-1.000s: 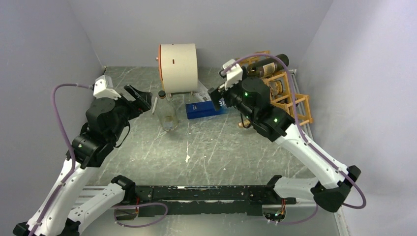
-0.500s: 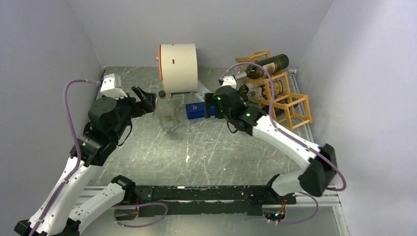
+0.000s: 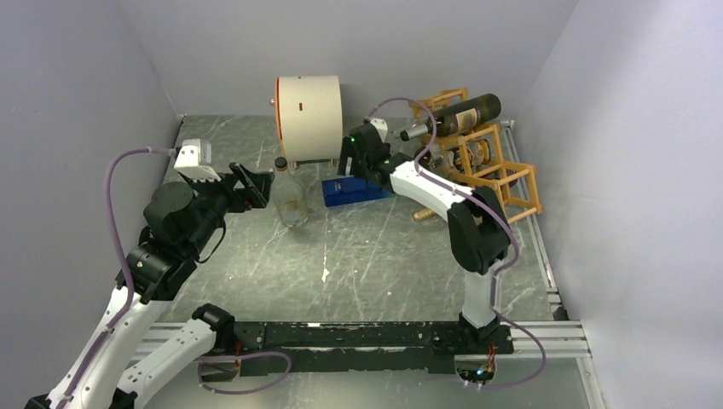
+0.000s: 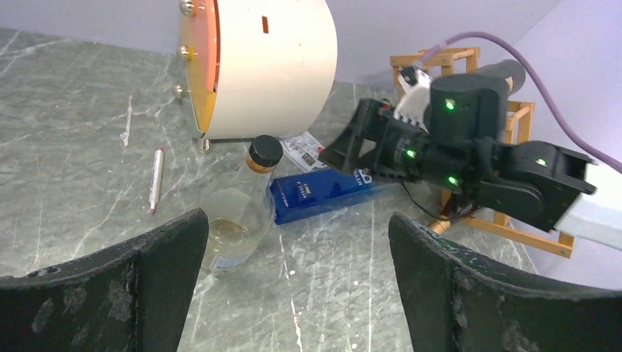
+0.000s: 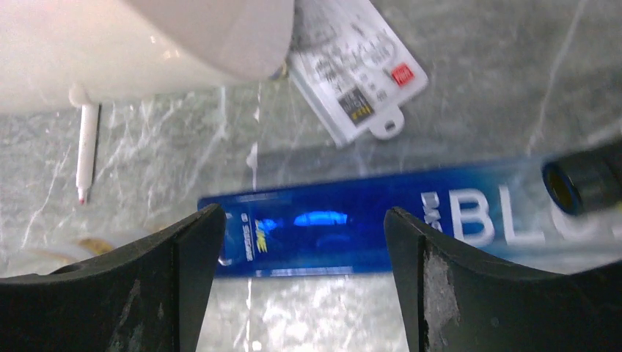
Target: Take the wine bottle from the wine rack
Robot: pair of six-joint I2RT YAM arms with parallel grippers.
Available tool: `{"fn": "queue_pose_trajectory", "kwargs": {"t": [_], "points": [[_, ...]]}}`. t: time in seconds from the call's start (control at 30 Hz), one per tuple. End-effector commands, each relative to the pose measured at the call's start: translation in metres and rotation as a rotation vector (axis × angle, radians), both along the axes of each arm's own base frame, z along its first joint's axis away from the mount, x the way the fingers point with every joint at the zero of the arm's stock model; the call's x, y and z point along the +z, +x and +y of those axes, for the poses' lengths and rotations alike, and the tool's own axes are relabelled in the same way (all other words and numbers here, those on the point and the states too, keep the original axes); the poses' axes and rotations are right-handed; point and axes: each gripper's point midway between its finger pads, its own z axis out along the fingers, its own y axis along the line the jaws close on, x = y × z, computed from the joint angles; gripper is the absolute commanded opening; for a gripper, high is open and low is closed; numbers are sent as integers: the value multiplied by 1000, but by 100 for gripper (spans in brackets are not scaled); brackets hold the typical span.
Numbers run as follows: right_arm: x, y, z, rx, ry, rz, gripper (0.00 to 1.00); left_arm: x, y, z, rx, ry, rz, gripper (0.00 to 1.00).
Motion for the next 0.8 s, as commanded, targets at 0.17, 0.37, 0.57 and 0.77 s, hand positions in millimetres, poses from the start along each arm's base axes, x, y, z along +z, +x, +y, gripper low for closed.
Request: {"fn": "queue_pose_trajectory", "kwargs": {"t": [0.17,0.37,0.57,0.77], "points": [[-33,39,33,119,-57,20,82,3,-2,-1,-22,13,-30,96],[-58,17,31,164,-70,125,76,2,0,-2,-25,14,-27,96],[-60,-36,38,304,-80,225,73,-1,1,-6,-38,2,-21,96],[-74,-114,42,425,-94,328,73,-7,4,-11,-50,-5,-5,96]]}}
